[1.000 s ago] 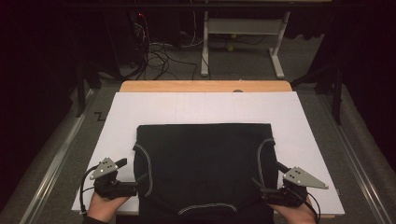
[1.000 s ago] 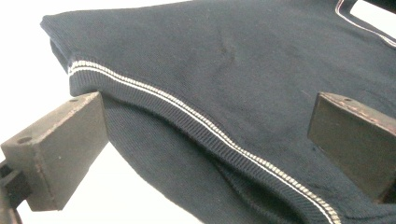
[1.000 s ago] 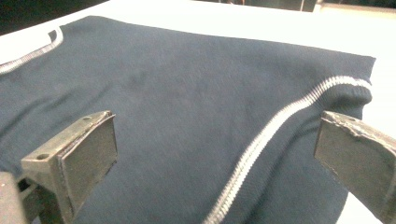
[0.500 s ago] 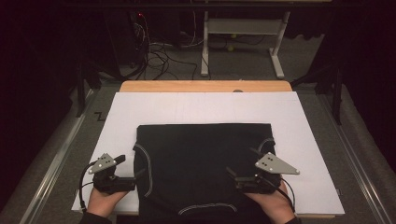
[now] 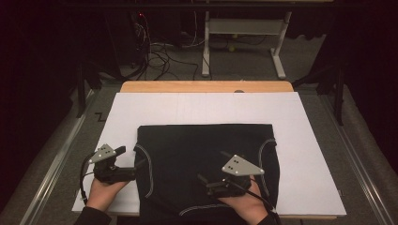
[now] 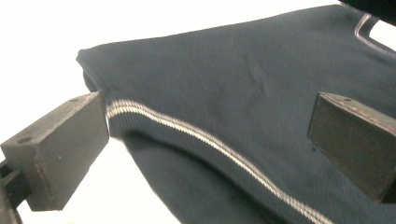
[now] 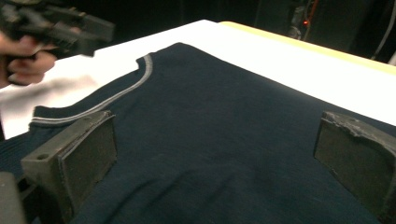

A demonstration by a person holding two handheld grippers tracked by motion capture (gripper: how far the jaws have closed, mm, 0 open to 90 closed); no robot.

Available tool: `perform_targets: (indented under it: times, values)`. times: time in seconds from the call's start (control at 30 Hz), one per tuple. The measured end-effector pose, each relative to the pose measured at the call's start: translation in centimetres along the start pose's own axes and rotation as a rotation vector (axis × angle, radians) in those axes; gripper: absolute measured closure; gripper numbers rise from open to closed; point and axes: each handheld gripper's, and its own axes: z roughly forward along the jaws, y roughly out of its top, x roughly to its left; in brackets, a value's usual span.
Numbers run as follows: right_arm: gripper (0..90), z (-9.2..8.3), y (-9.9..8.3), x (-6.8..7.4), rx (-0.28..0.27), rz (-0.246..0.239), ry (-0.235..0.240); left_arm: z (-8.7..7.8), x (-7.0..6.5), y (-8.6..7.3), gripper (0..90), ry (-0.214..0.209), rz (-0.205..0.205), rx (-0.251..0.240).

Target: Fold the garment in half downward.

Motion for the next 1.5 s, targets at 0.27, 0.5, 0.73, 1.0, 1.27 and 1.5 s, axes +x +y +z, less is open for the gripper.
perform_targets:
  times: [0.27,0.5,0.73,1.0,1.27,1.5]
  values:
    - [0.3,2.8,0.7,3.0,0.032,-0.034,0.071,0.3,1.0,3.3,0.0,-0.01,-0.006,-0.053]
    - [0.3,4.7,1.3,5.5,0.06,-0.047,0.124,1.8,1.6,5.5,0.0,0.001,0.019,-0.023]
    - [0.3,5.7,1.5,8.2,0.073,-0.065,0.182,3.6,3.5,6.8,0.0,0.013,-0.011,-0.011]
    - [0.2,5.7,0.7,9.7,0.095,-0.071,0.217,6.1,6.2,5.5,4.6,0.073,-0.075,0.087]
    - [0.3,5.2,0.4,10.3,0.108,-0.079,0.23,9.0,7.6,4.3,18.5,0.117,-0.128,0.17]
    - [0.3,4.7,-0.1,11.0,0.115,-0.083,0.241,10.5,7.3,3.9,26.8,0.177,-0.108,0.24]
